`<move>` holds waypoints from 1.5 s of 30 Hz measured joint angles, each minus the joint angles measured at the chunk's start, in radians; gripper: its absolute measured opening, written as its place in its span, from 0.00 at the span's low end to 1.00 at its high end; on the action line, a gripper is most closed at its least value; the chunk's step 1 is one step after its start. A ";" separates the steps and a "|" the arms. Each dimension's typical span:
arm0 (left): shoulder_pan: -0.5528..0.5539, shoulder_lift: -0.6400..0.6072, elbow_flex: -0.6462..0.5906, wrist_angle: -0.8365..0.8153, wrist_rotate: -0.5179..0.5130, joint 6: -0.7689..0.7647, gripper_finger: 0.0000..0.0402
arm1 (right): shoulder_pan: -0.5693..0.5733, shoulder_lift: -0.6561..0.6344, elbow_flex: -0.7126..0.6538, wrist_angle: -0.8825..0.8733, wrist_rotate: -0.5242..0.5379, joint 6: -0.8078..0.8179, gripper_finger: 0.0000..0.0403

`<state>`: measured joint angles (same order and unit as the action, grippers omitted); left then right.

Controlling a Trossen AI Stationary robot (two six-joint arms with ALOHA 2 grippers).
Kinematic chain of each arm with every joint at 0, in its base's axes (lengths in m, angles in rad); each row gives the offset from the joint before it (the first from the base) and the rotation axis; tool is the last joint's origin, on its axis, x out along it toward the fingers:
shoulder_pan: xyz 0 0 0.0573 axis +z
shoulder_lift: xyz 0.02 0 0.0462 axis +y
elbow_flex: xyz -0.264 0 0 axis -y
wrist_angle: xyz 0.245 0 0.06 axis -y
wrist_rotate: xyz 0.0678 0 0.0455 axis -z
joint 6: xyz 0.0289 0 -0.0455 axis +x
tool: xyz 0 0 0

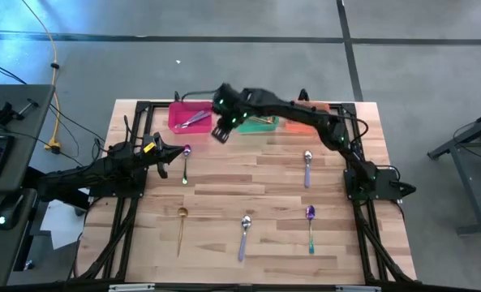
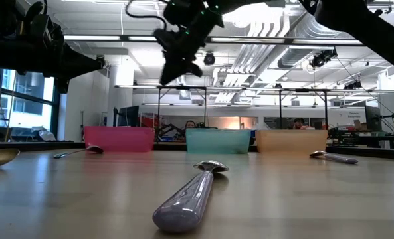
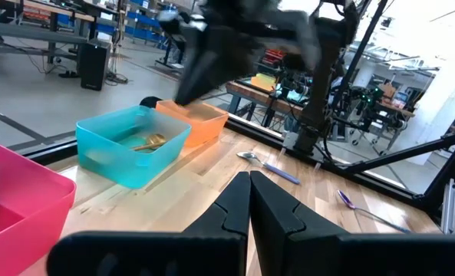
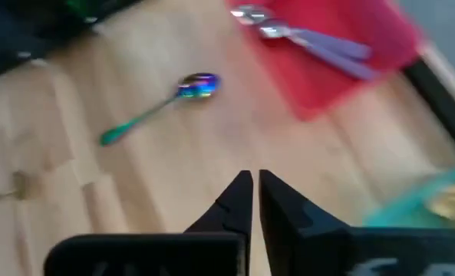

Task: Sort silverware by color (type)
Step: Put the top purple spoon into the pink bin

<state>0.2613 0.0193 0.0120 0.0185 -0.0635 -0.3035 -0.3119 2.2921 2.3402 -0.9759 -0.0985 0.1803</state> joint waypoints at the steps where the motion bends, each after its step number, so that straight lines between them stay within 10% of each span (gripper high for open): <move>1: 0.000 0.000 0.000 0.000 0.000 0.000 0.00 | 0.017 0.003 -0.001 0.013 0.001 0.007 0.02; 45: 0.000 0.000 0.000 0.000 0.000 0.000 0.00 | 0.125 0.022 -0.001 0.314 0.022 0.290 0.00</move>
<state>0.2615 0.0196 0.0120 0.0189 -0.0635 -0.3035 -0.1871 2.3138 2.3394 -0.6617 -0.0765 0.4702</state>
